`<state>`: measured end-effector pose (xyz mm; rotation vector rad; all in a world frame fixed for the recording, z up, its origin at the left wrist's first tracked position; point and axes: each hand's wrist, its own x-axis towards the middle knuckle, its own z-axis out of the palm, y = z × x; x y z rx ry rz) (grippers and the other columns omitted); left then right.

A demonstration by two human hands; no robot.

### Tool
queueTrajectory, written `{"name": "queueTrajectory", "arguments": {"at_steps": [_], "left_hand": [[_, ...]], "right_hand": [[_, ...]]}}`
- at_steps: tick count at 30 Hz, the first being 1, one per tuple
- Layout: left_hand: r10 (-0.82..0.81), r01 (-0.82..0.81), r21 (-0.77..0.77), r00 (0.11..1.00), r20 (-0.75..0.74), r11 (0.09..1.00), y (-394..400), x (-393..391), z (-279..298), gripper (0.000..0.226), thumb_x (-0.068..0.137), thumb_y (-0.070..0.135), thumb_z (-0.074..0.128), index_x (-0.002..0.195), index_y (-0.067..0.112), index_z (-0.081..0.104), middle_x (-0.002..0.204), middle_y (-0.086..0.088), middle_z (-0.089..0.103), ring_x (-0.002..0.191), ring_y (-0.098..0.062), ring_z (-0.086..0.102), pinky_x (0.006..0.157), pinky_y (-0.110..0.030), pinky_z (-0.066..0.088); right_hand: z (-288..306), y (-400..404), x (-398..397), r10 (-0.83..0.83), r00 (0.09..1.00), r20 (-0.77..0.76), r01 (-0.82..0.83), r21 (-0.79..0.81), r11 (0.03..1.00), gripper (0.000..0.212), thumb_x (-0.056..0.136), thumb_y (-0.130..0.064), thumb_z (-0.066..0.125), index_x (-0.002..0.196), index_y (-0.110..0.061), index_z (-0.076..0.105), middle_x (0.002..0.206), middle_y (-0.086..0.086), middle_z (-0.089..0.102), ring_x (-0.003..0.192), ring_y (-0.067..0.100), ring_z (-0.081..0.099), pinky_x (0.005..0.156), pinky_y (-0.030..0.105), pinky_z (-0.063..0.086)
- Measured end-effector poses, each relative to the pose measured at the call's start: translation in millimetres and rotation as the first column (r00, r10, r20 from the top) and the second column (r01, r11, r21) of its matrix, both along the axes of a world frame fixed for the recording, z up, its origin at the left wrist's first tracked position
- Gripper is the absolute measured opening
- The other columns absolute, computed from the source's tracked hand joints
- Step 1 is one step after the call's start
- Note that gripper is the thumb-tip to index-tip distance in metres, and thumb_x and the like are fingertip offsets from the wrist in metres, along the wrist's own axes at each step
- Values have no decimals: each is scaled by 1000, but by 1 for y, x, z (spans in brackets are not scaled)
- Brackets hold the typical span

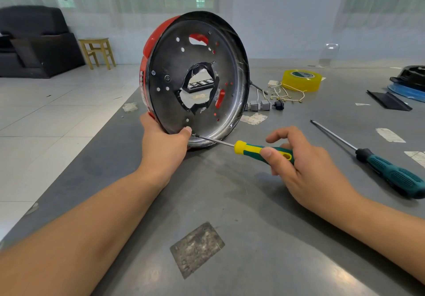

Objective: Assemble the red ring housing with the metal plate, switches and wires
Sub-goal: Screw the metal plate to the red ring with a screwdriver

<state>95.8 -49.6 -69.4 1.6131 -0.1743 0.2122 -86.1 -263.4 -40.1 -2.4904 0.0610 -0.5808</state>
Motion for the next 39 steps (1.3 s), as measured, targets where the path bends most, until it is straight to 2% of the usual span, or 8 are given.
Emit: {"name": "queueTrajectory", "arguments": {"at_steps": [8,15,18,21,26,33,36,39], "left_hand": [[17,-17,-6,1000,-15,1000,1,-2,4,59,70,32,79,117,34,43,109,17,63,108,-21,70,93,-52,61],[45,-45,30,999,9,999,1,-5,6,59,73,32,78,119,32,41,108,18,60,107,-19,68,94,-52,60],[63,-68,81,996,61,994,1,-7,5,56,81,26,79,119,33,38,105,23,58,100,-8,66,94,-51,60],[75,-88,123,991,107,989,2,-8,5,54,88,22,78,120,31,36,106,24,57,97,2,60,97,-49,58],[76,-85,106,993,86,991,0,-8,7,53,90,17,77,122,26,36,110,18,58,105,-17,65,99,-50,57],[72,-88,136,990,120,987,-1,-10,6,50,92,17,75,119,26,34,107,20,56,95,4,58,78,-23,46],[76,-93,138,989,127,986,-1,-10,6,51,92,16,75,120,26,34,107,21,56,93,7,57,74,-13,42],[79,-91,117,991,104,989,-1,-9,6,51,92,15,75,122,25,34,109,18,57,99,-5,62,85,-27,51]], "right_hand": [[0,-9,-3,69,994,-89,-68,11,998,39,88,-37,62,108,-38,28,93,-5,63,71,14,54,65,41,51],[3,-4,-3,-38,999,-20,37,-21,999,47,86,-77,29,94,-36,49,71,-9,69,62,10,59,56,38,47],[4,-1,-1,-99,994,-49,97,-46,994,59,88,-76,18,79,-28,51,63,-1,62,61,18,57,62,49,50],[1,0,0,-71,989,-130,74,12,997,50,85,-80,24,99,-36,44,62,-9,61,57,10,55,55,41,45],[0,-2,-4,-5,987,-163,2,-16,1000,40,83,-65,54,104,-40,32,78,-8,62,65,7,56,54,32,45],[0,1,0,-109,989,-97,107,-33,994,62,87,-77,16,79,-28,52,63,-2,62,61,15,57,64,47,50],[-3,1,-1,-69,988,-139,73,26,997,39,88,-78,30,105,-43,38,65,-7,62,58,11,56,54,39,45],[-1,-1,-3,-12,983,-185,16,21,1000,42,85,-57,58,108,-38,29,82,-5,66,62,14,55,62,48,52]]}}
